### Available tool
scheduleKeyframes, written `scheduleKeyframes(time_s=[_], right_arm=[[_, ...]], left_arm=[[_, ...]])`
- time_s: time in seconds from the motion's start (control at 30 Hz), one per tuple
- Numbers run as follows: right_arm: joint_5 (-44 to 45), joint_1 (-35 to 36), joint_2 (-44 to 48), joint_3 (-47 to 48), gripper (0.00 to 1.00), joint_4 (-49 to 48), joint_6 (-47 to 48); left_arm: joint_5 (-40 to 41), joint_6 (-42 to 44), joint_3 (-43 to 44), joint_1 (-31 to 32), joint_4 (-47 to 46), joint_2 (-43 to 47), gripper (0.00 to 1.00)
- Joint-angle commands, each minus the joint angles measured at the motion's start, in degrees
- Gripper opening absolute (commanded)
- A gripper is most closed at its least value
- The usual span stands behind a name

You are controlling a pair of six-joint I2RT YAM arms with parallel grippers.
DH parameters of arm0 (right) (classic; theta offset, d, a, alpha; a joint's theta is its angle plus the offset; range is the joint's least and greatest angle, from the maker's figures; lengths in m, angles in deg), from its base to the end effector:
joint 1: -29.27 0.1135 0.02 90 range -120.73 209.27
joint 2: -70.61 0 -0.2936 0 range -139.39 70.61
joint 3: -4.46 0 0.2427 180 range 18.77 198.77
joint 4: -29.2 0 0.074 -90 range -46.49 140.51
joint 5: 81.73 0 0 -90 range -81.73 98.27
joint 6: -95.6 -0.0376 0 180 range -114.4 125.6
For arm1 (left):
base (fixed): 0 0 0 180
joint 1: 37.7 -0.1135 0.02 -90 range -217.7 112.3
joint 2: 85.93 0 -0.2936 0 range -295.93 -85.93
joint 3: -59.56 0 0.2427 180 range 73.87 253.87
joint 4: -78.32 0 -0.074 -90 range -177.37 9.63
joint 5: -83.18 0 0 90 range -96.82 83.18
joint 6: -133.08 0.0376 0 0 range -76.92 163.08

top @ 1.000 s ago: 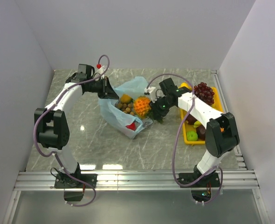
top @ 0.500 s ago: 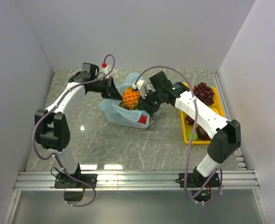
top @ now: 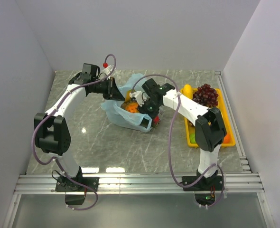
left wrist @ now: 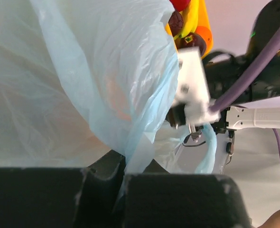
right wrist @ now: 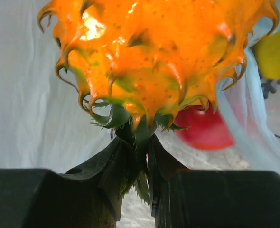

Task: Place the fake fruits into the plastic bag and tie a complex knot

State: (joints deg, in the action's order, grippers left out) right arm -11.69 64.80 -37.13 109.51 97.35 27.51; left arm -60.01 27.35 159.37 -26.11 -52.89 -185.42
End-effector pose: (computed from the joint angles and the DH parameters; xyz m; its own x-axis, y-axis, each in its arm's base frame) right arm 0.3081 0.2358 0.2785 -0.4754 -0.7704 -0.4248 -0.8782 0.4444 0.1767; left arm 0.3614 -0.1049 0.3322 -0.8795 0.0146 -0.4757 0.4176 0.5031 -0.7567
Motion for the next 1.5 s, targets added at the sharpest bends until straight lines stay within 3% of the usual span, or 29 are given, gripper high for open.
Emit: scheduleKeyframes(time_s=[0.0,0.23,0.37,0.5,0.6,0.63,0.67,0.73,0.77,0.9,1.1,1.2,1.33,1.47], right_arm=[[-0.4,-1.4,-0.1,8.7,0.00,-5.2,-10.1],[-6.1,-5.4,-3.3,22.9,0.00,-11.2,-27.2],[-6.0,-4.9,-5.6,20.7,0.00,-19.2,-40.6],[-7.4,-2.5,-12.5,24.5,0.00,-18.1,-44.3],[-8.7,-2.0,-12.6,18.6,0.00,-23.7,-49.2],[-9.6,-1.9,-10.7,16.2,0.02,-26.7,-52.5],[-10.3,-2.0,-9.4,13.7,0.23,-30.1,-53.9],[-12.6,-1.9,-6.7,9.6,0.44,-37.0,-55.1],[-13.5,-1.9,-6.1,9.5,0.58,-37.5,-53.8],[-17.3,-2.5,-3.1,14.4,0.72,-28.5,-43.7],[-24.3,-5.8,-0.1,21.4,0.75,-8.5,-23.1],[-23.0,-8.6,1.2,21.9,0.74,-2.3,-13.1],[-17.7,-13.4,3.7,16.4,0.72,-6.5,-9.9],[-10.6,-13.9,0.0,15.0,0.72,-10.5,-9.5]], left_arm=[[-2.7,0.5,-0.6,0.1,-1.3,2.6,0.02],[-3.4,3.3,0.3,0.1,2.8,1.1,0.01],[-3.4,2.9,1.6,0.1,2.8,-0.3,0.03],[-3.3,2.0,3.4,0.1,2.4,-1.9,0.04],[-3.1,2.4,3.8,0.0,2.5,-2.6,0.07],[-3.3,2.7,3.9,0.0,2.7,-3.0,0.09],[-3.2,2.9,3.9,-0.1,2.9,-3.1,0.09],[-2.7,3.5,4.0,-0.4,3.7,-3.4,0.12],[-2.7,3.9,3.9,-1.3,3.8,-3.4,0.13],[-1.8,6.6,4.3,-4.0,5.9,-3.8,0.16],[2.3,18.5,12.0,-4.8,13.1,-7.3,0.17],[4.1,22.4,14.5,-4.8,14.9,-8.9,0.20],[6.5,30.0,15.8,-4.8,16.0,-9.8,0.26],[6.4,36.5,17.4,-4.6,15.9,-10.5,0.30]])
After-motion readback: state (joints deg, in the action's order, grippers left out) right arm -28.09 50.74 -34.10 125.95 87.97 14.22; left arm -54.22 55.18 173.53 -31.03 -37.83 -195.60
